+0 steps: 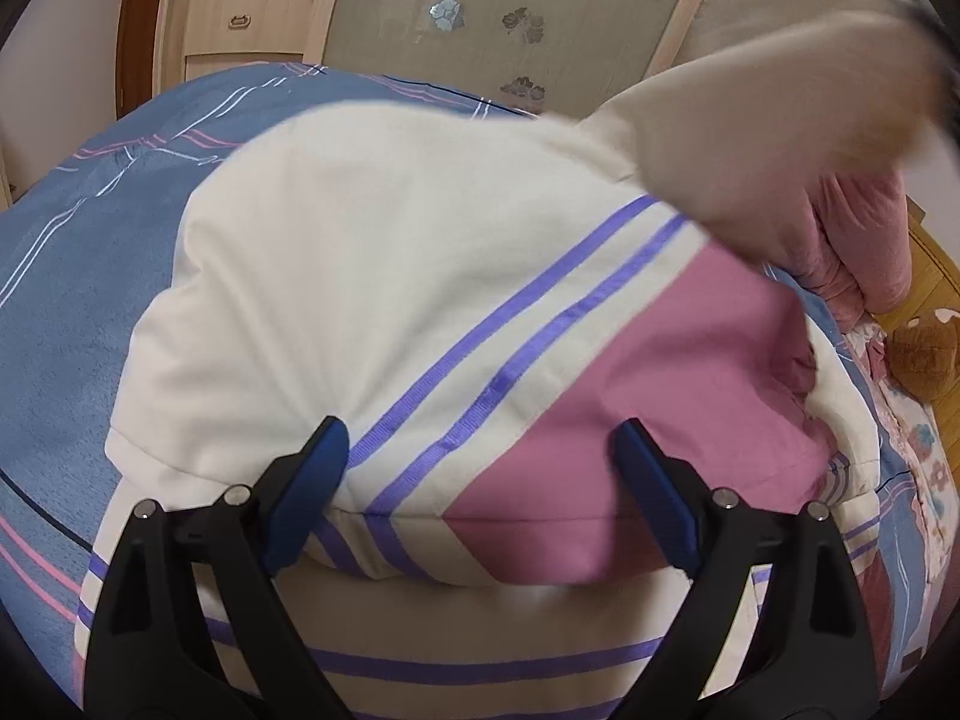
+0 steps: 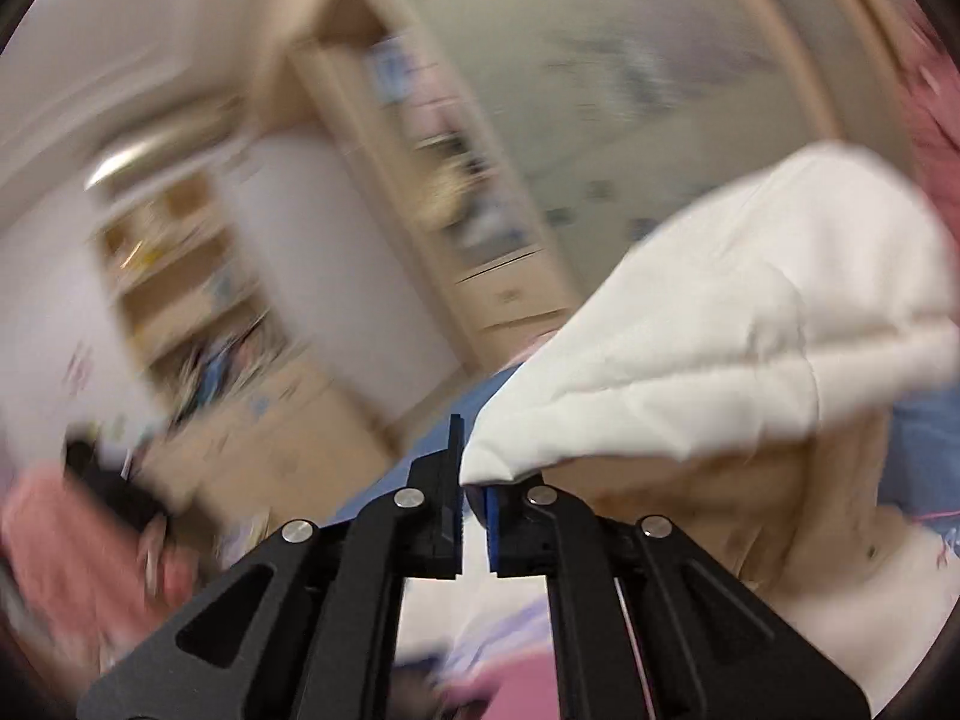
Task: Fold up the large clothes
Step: 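Grasp the cream hood with the right tool and fold it over the jacket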
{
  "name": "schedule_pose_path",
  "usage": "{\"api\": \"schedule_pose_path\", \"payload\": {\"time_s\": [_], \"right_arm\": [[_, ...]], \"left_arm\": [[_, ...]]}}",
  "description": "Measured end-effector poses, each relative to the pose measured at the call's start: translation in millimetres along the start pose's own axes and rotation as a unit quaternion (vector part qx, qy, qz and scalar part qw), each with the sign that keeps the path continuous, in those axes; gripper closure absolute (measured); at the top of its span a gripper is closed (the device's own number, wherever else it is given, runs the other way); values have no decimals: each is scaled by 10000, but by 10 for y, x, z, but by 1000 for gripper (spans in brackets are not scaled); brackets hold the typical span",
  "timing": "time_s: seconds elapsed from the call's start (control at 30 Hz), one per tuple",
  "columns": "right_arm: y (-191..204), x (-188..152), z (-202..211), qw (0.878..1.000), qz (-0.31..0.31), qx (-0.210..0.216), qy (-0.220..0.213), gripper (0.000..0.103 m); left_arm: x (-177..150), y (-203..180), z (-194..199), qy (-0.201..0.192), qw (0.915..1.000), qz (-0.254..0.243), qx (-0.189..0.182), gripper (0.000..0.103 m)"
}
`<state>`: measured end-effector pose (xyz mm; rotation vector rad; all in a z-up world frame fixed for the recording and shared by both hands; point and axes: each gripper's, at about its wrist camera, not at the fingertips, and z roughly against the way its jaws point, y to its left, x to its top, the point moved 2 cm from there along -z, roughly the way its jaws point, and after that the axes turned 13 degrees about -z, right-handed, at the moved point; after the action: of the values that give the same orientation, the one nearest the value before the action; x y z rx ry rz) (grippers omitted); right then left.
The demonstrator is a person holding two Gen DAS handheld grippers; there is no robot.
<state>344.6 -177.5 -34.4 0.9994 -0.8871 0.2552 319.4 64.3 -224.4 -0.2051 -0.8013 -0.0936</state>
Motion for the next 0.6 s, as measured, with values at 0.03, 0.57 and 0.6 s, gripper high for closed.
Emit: {"api": "schedule_pose_path", "payload": {"time_s": [0.03,0.57,0.6], "right_arm": [[187,-269,128,9988,433,10,243,96],[-678,-1627,1378,9452,-1436,-2931,-3,7],[-709,-1567,1462,9406,-1427,-3067,-279,6]], "left_arm": [[1,7,-3,0,10000,23,-9,11],[-33,89,-2,-162,9996,183,-167,11],[-32,92,-6,-162,9996,180,-164,11]]}}
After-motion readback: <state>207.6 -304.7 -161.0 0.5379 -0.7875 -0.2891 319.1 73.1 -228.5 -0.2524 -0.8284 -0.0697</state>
